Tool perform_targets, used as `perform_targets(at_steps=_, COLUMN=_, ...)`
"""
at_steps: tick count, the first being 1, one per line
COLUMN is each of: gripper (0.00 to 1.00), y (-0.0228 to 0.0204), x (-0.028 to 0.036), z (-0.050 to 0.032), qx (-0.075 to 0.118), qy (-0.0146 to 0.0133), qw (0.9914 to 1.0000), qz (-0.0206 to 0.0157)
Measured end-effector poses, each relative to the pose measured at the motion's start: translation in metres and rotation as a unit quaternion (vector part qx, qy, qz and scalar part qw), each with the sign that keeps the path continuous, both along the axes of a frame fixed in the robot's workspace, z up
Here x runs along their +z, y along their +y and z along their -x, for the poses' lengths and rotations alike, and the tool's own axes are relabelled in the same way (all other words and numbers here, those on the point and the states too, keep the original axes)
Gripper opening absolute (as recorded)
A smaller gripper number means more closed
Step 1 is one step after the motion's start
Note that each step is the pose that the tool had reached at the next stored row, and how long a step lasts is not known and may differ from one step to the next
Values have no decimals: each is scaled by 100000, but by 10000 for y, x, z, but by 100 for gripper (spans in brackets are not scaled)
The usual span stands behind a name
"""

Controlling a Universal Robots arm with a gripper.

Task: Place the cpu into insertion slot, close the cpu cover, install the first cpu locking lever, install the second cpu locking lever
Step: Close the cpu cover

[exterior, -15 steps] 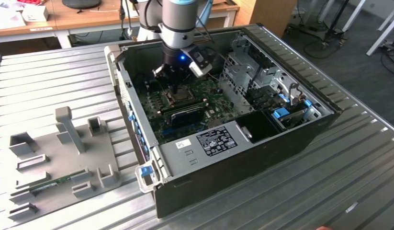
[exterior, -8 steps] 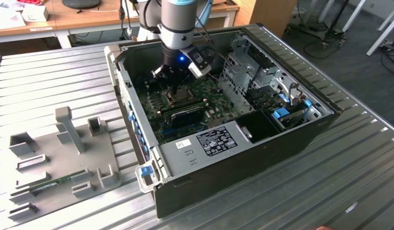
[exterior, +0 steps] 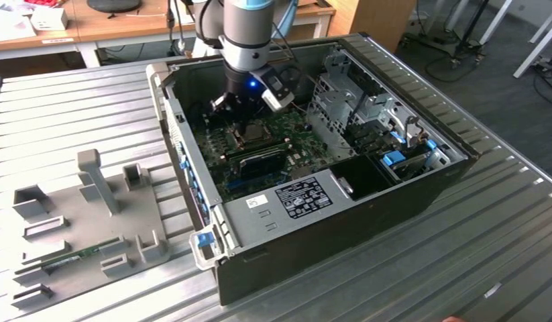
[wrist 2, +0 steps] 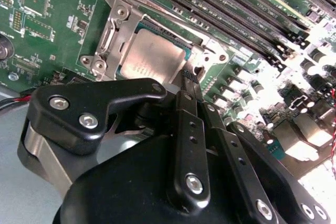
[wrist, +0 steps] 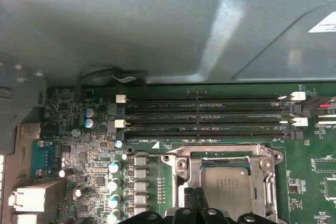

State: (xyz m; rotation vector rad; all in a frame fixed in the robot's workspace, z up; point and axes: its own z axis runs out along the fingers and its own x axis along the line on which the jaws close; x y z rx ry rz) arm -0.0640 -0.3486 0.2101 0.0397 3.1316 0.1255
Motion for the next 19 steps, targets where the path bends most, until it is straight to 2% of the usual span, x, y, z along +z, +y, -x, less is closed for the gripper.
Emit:
perform_targets(at_steps=11, gripper=10, y=0, x=-66, z=18, qx=0, qy=2, qw=100000, qz=0)
perform_targets(at_steps=19, gripper=10, y=0, x=-79, z=18, qx=2, qy=-8, qw=100000, qz=-16)
